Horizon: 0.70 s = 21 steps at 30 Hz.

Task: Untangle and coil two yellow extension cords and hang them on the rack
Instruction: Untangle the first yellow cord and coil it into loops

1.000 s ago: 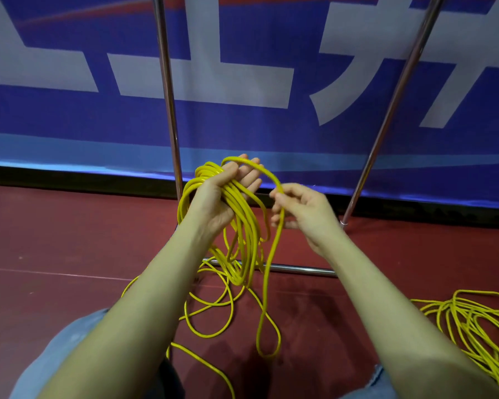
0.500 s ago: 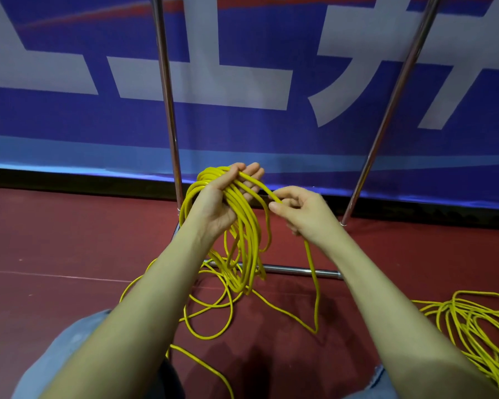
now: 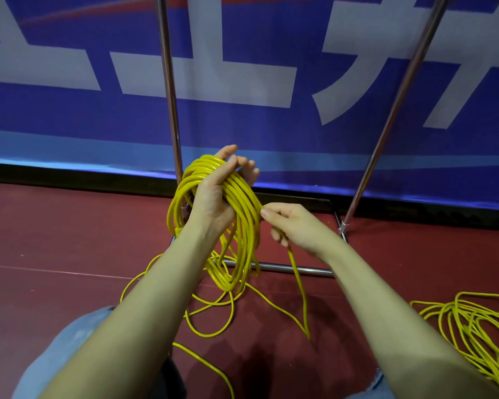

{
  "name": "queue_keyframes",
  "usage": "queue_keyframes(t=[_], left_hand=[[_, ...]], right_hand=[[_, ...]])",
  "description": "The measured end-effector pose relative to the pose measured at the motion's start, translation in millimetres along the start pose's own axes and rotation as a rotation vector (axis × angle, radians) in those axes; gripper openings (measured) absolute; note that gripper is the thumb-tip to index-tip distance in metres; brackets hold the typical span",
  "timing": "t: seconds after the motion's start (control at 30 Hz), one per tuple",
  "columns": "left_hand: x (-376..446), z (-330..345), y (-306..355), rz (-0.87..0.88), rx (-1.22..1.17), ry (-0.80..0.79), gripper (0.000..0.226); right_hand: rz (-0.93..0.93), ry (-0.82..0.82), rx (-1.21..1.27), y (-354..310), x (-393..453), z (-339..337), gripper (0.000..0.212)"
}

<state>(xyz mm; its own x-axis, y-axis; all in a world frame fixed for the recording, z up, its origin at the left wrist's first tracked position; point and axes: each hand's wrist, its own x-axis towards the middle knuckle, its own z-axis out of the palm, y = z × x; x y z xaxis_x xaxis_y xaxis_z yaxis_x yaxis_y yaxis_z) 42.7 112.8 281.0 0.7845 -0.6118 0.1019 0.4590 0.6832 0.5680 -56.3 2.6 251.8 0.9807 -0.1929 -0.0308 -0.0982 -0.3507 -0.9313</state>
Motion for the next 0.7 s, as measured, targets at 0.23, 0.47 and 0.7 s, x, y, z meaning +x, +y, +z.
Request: queue_keyframes(t=[0.23,0.47,0.7], left_hand=[[-2.9,5.1,3.8,0.002,-0.057,0.025,0.018],[-5.8,5.5,5.8,-0.040,-0.119,-0.018,0.020],[-0.8,-2.8,9.8,-0.078,-0.144,-0.032,0.022]], right_hand=[[-0.049,-0.062,0.136,-1.9,1.1,7.3,0.021],[-0.024,-0.123,0.183,-2.7,-4.0,2.9,0.021],[0.066,-0.081,0.168,7.0,-7.5,-6.3,0.008]])
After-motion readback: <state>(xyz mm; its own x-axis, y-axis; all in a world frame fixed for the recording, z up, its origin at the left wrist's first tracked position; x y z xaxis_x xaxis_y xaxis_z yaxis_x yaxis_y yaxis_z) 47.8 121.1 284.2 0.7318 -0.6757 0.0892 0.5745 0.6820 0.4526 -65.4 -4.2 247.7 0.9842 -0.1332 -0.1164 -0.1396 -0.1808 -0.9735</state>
